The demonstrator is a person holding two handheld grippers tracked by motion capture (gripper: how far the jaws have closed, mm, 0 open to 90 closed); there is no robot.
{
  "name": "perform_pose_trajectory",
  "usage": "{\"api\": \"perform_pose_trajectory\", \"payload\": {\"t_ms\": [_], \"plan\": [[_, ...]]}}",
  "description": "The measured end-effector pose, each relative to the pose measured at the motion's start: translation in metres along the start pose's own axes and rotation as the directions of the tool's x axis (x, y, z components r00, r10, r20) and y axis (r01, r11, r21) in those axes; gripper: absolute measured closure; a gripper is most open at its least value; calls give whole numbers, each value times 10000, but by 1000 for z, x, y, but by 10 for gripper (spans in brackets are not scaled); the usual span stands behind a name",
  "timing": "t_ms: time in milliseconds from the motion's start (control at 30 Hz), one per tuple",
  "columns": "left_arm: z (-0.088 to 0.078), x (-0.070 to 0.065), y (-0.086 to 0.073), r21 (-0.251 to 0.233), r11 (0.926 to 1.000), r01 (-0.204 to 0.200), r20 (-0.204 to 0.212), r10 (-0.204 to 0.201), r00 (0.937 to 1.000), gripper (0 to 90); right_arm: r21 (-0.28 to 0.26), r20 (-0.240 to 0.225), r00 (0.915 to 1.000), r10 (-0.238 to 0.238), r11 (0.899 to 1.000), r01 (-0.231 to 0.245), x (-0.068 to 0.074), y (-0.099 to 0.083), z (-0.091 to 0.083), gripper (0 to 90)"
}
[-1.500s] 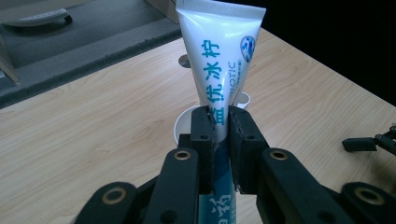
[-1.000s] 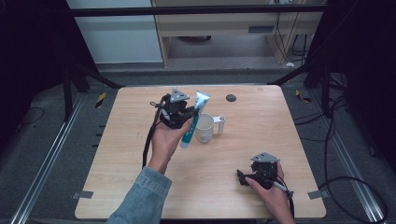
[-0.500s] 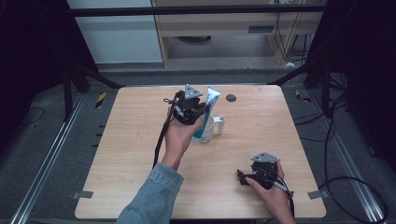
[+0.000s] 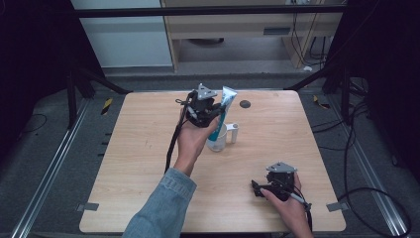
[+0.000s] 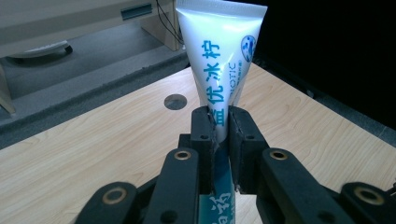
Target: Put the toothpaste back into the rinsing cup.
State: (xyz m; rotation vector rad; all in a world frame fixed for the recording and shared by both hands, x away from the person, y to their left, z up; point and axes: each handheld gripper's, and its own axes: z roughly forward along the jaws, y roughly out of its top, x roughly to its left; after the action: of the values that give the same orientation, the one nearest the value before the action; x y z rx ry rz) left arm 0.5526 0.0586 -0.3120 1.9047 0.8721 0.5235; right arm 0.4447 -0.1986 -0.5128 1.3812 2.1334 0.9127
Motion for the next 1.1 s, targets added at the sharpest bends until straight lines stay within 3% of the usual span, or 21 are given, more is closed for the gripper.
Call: {"api": "perform_pose_trajectory", "payload": {"t_ms": [567,900,1100], "plan": [[13,13,8,-339,9994,37,3,-37,10000,809,5,-13,10000,57,10000,-57,0,0,0,17],[22,14,12,-405,9992,2,-1,-2,10000,808,18,-27,10000,76,10000,-76,0,0,0,17],[32,24,11,-479,9988,44,-67,-47,10000,808,-3,-31,10000,57,10000,-57,0,0,0,19]]}}
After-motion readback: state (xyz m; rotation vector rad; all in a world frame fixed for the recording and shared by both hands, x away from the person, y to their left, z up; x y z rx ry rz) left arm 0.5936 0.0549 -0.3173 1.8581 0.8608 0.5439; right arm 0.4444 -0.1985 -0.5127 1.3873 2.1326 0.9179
